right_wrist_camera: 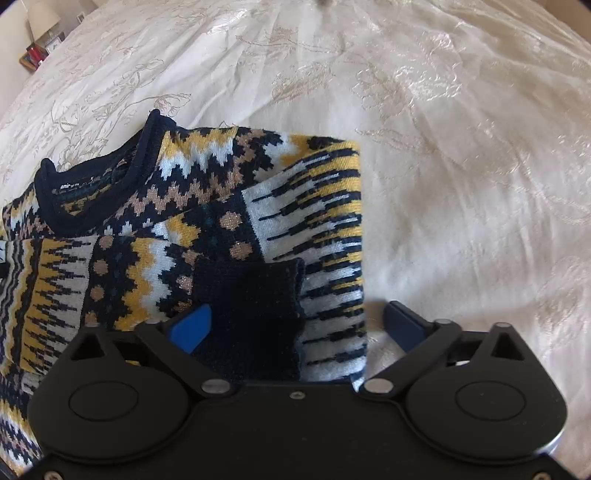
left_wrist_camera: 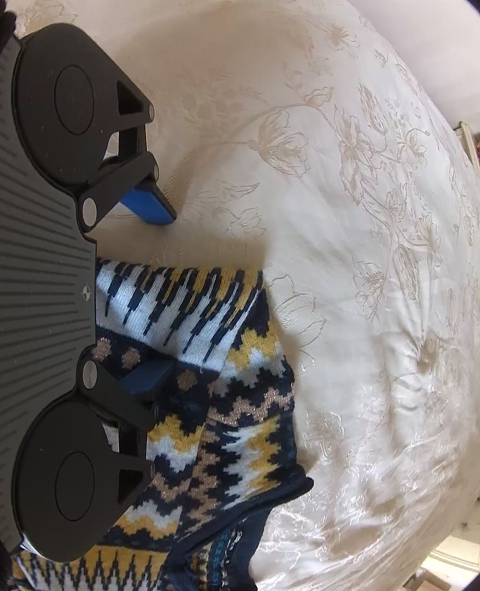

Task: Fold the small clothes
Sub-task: 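Open both tools and withdraw them from the folded sweater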

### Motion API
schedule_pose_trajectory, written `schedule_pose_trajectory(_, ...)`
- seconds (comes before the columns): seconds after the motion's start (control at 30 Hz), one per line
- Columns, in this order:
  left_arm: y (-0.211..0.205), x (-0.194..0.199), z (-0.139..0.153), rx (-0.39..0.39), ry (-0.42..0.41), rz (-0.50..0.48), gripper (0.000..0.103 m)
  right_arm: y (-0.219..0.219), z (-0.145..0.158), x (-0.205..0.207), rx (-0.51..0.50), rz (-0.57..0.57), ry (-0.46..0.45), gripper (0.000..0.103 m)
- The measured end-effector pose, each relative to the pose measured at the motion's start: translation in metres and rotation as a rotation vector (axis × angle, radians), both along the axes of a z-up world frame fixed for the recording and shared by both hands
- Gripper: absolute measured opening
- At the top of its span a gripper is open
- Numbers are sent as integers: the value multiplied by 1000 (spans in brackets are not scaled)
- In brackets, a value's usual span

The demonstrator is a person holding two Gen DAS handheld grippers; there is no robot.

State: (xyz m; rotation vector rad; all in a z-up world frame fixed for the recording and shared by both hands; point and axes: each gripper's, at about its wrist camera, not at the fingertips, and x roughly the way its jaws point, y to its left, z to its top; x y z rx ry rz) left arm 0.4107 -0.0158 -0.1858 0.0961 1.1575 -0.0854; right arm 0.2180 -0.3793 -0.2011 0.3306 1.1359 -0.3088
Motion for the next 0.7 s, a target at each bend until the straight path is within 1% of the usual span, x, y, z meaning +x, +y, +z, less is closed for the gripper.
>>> schedule_pose_trajectory(0.07, 2, 0, -2, -2, -11, 4, 94, -3, -4, 0, 14, -2, -6, 103)
schedule_pose_trajectory(0.1, 3, 2, -4, -2, -15, 10, 97, -4, -5, 0, 22, -6, -13, 103)
schedule_pose_trajectory(0.13, 3, 2, -5, -3, -19, 19, 103, -5, -6, -1, 28, -8, -21, 103)
schedule_pose_trajectory(0.27, 6, 1, -9, -33, -56, 56, 103, -7, -8, -3, 26, -5, -56, 103)
schedule_pose_trajectory(0.4, 4, -1, -11, -27, -87, 59, 103, -7, -10, -9, 2, -16, -95, 103)
schedule_pose_trajectory(0.5, 7, 1, -11, -43, -74, 54, 103, -4, -11, -12, -18, -27, -121, 103)
schedule_pose_trajectory(0.6, 9, 4, -7, -49, -46, 44, 103, -5, -10, -13, -16, -27, -124, 103)
schedule_pose_trajectory(0.63, 9, 4, -5, -48, -38, 44, 102, -5, -10, -13, -10, -28, -121, 103)
schedule_pose_trajectory(0.7, 10, 3, 3, -40, -28, 47, 93, -7, -7, -11, 6, -22, -111, 103)
